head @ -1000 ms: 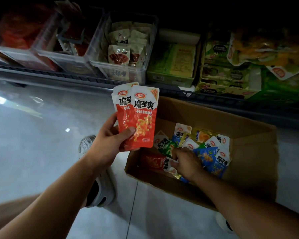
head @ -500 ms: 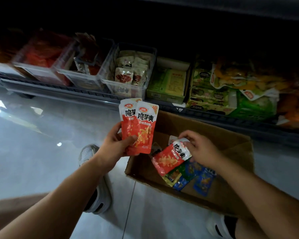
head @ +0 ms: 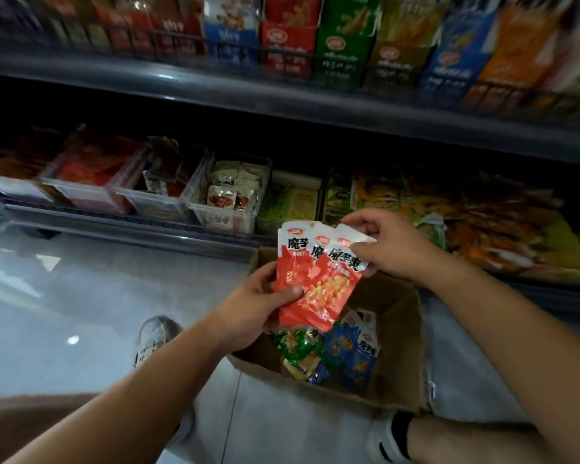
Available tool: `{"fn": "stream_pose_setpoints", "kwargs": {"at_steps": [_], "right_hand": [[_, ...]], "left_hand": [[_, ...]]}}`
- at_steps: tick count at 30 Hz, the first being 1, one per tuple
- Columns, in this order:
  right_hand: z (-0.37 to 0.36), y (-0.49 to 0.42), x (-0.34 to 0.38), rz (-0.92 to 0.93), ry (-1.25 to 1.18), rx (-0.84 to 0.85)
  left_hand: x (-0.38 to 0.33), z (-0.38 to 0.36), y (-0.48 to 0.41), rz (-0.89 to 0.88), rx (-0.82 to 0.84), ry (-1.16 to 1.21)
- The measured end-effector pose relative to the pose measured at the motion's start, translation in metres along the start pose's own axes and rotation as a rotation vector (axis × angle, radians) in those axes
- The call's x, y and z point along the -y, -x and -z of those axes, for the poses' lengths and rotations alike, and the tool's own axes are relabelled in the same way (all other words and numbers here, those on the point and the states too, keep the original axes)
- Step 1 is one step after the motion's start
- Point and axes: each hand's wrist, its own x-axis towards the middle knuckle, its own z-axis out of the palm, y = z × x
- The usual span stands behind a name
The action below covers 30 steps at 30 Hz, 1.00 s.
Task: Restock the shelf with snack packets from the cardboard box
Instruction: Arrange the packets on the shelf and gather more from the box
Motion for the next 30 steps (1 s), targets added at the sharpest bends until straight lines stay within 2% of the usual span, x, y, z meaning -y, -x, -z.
{"fn": "stream_pose_setpoints", "kwargs": {"at_steps": [4,7,9,12,16,22,30], "right_hand": [[0.004,0.016,0.014,-0.036,-0.236,-0.211],[0.011,0.035,0.018,-0.144,-0.221,-0.329],[0.013,0.049,0.018,-0.224,-0.262,-0.224],[0.009,0.063,0.026,-0.232,-0.582,-0.046],[0.013,0.061,0.034,-0.167,-0.803,-0.074],[0.029,0.056,0.040,-0.056,-0.744,-0.039],[0.031,0.028,0.067,0.093,-0.654,-0.187]], "left_hand": [[-0.016,-0.020,0.011,-0.020,0.030,-0.053],[-0.028,-0.032,0.013,-0.067,0.019,-0.044],[-0.037,-0.041,0.014,-0.112,0.011,-0.065],[-0.047,-0.059,0.015,-0.180,0.027,-0.170],[-0.060,-0.084,0.016,-0.224,0.079,-0.256],[-0.084,-0.110,0.012,-0.203,0.138,-0.360],[-0.147,-0.106,0.010,-0.264,0.094,-0.723]]}}
